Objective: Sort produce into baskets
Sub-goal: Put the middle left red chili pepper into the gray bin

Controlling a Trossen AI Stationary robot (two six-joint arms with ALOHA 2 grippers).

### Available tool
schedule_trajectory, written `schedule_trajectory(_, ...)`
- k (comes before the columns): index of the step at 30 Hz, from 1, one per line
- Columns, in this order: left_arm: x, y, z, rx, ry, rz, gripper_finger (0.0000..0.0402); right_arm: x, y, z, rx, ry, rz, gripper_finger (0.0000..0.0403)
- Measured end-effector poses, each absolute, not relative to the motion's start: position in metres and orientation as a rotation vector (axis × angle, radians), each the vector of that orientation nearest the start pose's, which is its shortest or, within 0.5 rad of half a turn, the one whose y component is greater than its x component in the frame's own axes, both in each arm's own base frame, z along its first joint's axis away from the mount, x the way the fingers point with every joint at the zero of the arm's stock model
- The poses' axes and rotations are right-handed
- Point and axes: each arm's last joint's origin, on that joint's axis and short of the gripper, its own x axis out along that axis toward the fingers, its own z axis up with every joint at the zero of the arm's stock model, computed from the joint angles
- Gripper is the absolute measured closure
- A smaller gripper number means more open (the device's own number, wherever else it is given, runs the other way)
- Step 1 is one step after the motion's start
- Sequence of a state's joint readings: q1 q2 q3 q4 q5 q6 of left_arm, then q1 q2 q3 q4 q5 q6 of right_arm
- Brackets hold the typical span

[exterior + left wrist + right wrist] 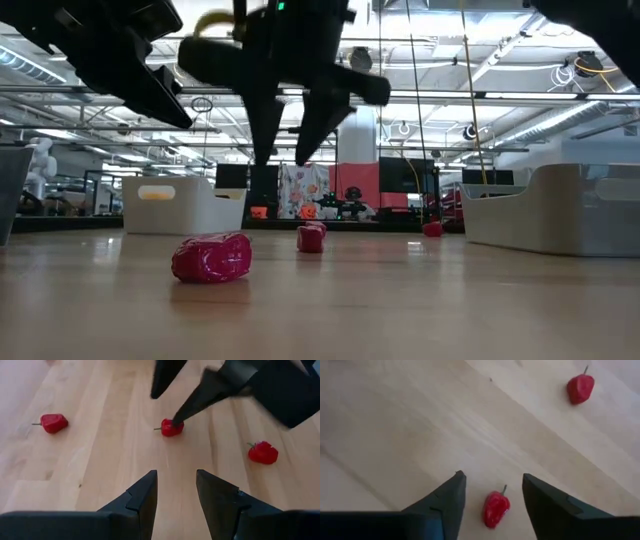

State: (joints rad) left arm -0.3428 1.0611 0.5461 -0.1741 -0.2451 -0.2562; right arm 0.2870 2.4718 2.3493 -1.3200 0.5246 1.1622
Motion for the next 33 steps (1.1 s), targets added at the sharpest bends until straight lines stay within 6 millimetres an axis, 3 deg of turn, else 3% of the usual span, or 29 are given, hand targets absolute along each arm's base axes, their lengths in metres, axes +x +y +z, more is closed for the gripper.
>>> schedule_trajectory(6,0.199,-0.063,0.205,-0.053,0.654,-0.005,0.0258,0.48,0.118,0.18,0.432,1.049,-0.907,0.017)
schedule_trajectory(11,0.199,-0.063,0.205,-0.066,0.656,0.004,0.0258,0.481,0.113,0.165,0.463,1.131,-0.926,0.0161)
schedule_trajectory(29,0.198,-0.063,0.205,-0.073,0.661,0.005,0.0258,0.479,0.106,0.161,0.473,1.215,-0.924,0.0161)
schedule_trajectory(33,0.198,-0.063,0.205,-0.077,0.663,0.002,0.0258,0.477,0.106,0.15,0.483,1.242,-0.93,0.0161)
